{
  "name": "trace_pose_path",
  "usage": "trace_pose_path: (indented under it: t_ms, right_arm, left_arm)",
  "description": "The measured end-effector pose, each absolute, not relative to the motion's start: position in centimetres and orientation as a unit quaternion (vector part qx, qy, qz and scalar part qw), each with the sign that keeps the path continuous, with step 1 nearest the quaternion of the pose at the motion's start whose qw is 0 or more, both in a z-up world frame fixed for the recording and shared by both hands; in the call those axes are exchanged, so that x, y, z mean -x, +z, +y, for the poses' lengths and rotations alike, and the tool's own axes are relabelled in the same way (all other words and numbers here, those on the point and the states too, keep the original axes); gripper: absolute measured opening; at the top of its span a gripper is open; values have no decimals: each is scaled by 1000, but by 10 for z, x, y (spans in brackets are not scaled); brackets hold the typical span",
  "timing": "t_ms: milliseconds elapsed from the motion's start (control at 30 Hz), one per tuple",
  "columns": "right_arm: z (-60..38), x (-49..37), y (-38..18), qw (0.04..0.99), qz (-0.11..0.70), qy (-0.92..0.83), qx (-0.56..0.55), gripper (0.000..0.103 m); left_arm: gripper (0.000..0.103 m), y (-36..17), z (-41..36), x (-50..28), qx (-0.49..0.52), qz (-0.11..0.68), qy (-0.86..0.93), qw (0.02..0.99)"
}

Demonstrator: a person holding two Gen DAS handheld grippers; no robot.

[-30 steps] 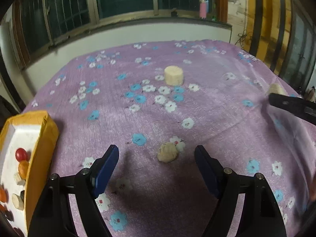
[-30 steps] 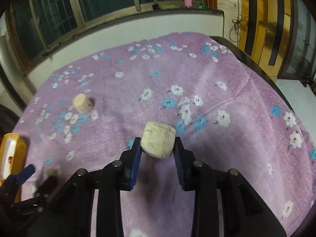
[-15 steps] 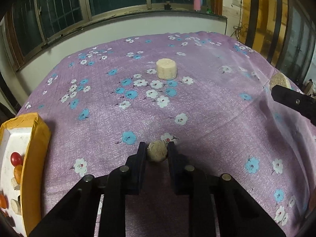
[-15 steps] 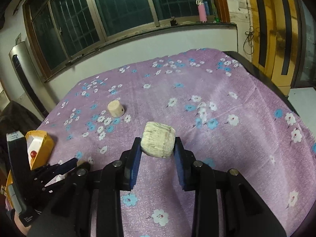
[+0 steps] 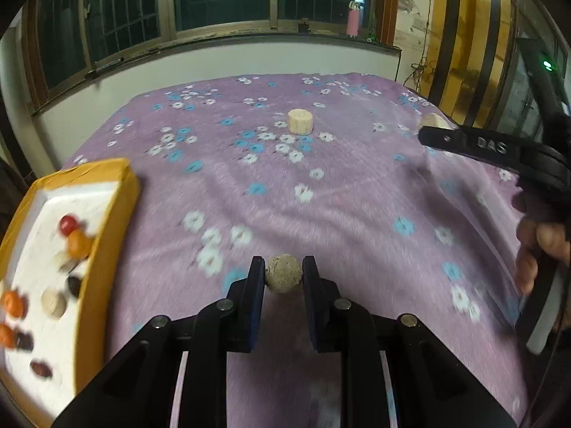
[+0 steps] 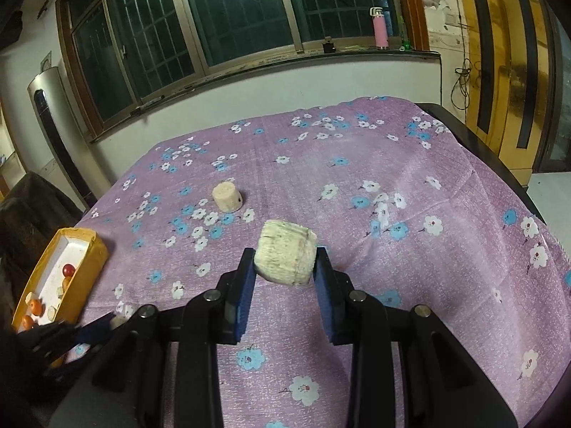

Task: Organize fruits
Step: 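Carry the small white piece in the left tool while the right tool carries the large block over the tray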

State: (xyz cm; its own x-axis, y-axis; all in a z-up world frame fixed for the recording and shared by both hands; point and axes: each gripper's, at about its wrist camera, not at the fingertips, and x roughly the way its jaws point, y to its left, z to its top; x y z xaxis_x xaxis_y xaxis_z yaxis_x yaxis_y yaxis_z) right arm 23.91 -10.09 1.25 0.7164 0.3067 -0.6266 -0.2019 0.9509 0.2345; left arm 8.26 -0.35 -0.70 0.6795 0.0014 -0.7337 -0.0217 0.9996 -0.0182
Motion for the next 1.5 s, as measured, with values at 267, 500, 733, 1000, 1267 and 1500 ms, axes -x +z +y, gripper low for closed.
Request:
trace_pose_path:
  t_ms: [267,500,733,1000,1267,1500]
  right_arm:
    - [-73,-193,28,917,364,161,-37,34]
    - [-48,-135,30,913,367,177,-32,34]
    - [4,-98,44,909,357,215,-13,34]
    - [75,-71,59,900,340,270,18,34]
    - [128,-65,53,887,341,308,33,34]
    - [154,-62,48,881,343,324,40,34]
  left_arm:
    - [20,3,30,-27,41,394,40,917]
    - [20,11,80,14,73,383,90,916]
    - [20,13,128,37,100,377,143,909]
    - [20,10,173,53,116,375,194,899]
    - [20,2,196,58,121,382,223,888]
    - [20,3,210,58,125,379,234,887]
